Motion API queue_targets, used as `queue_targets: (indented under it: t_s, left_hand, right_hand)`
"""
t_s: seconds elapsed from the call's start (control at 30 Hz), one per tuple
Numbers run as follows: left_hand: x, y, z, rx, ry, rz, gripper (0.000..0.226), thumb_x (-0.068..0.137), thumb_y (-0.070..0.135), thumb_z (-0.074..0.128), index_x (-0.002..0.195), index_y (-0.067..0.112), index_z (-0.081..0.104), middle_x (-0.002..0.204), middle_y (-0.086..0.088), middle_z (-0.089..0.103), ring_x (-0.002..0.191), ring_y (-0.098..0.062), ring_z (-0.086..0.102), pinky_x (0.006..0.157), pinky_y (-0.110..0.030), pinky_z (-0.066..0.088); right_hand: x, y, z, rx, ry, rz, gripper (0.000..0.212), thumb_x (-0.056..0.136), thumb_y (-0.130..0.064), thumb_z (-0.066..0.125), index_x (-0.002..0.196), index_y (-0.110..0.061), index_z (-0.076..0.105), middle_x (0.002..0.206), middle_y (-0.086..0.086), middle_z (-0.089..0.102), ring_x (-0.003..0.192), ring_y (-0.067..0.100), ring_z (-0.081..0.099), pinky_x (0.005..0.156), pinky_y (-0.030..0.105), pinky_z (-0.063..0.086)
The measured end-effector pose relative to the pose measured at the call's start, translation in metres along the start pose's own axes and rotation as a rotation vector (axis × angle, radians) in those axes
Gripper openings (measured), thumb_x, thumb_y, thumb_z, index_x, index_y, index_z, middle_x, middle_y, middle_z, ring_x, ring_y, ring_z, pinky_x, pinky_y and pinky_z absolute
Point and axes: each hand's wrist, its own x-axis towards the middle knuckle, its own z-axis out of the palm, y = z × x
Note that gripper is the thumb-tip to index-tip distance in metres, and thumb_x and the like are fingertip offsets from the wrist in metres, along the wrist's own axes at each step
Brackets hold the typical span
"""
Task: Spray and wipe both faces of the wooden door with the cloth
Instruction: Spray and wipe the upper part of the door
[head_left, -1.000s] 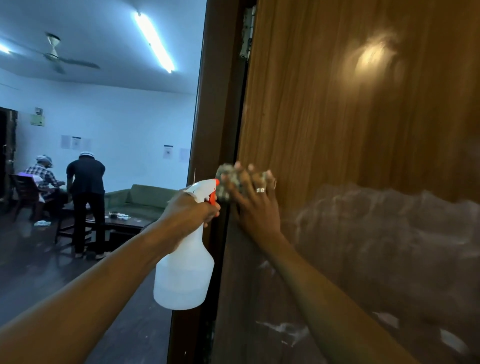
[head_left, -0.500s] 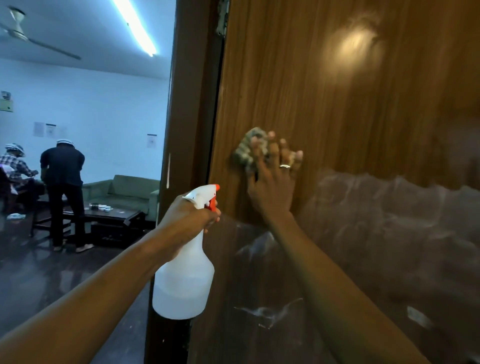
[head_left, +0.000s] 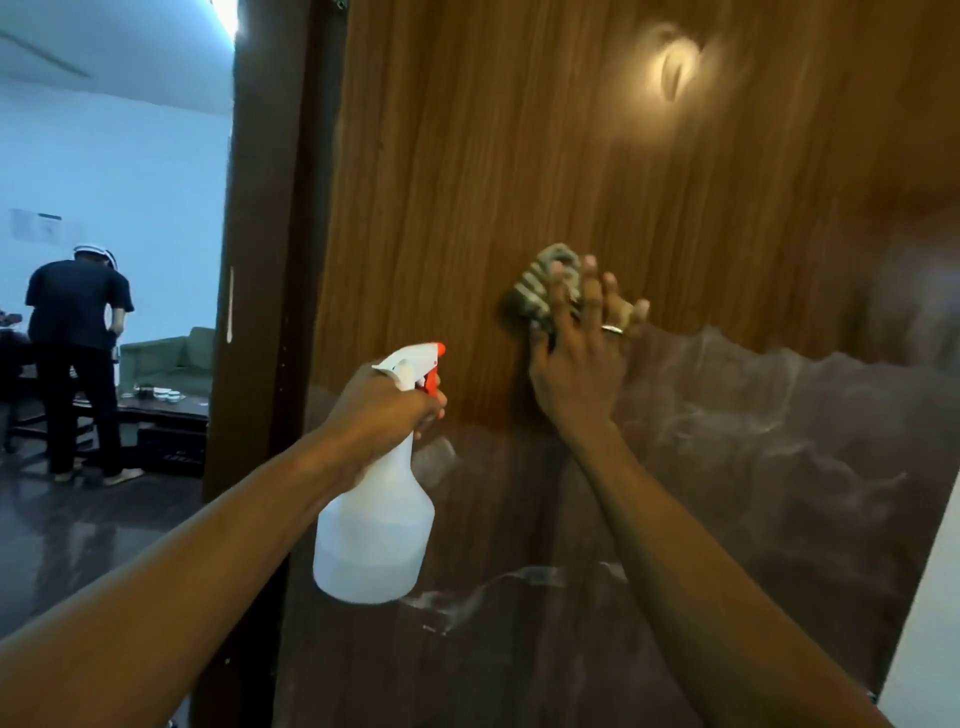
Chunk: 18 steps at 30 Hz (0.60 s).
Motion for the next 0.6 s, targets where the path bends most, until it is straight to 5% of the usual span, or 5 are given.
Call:
queue_targets:
  t_s: [0.2, 0.43, 0.6]
  left_hand:
    - [-0.003, 0.014, 0.043, -0.012, -0.030, 0.024, 0.025, 0.083, 0.007, 0.059, 0.100, 0.025, 0.058, 0.089, -0.002, 0.066, 0.077, -0.010, 0.062, 0.059, -0.022, 0.047]
    - [-0.013, 0.002, 0.060, 0.000, 0.027, -0.038, 0.022, 0.085, 0.016, 0.065, 0.105, 0.020, 0.058, 0.102, -0.006, 0.065, 0.093, -0.022, 0.063, 0.081, -0.034, 0.054]
    - [-0.009, 0.011, 0.073, 0.020, 0.005, 0.004, 0.029, 0.087, 0.013, 0.063, 0.112, 0.026, 0.055, 0.107, -0.002, 0.063, 0.093, -0.019, 0.061, 0.075, -0.028, 0.052]
  right_hand:
    - [-0.085, 0.038, 0.005, 0.008, -0.113, -0.467, 0.061, 0.095, -0.038, 0.052, 0.153, -0.029, 0.034, 0.161, 0.009, 0.026, 0.149, 0.033, 0.021, 0.119, 0.059, 0.013]
    - [-0.038, 0.108, -0.015, 0.009, -0.086, 0.096, 0.062, 0.097, -0.040, 0.044, 0.155, -0.030, 0.026, 0.162, 0.009, 0.022, 0.148, 0.033, 0.019, 0.118, 0.060, 0.009]
    - [-0.021, 0.070, -0.005, 0.003, -0.070, -0.116, 0.061, 0.097, -0.043, 0.044, 0.154, -0.030, 0.029, 0.161, 0.009, 0.025, 0.148, 0.033, 0.021, 0.118, 0.062, 0.007]
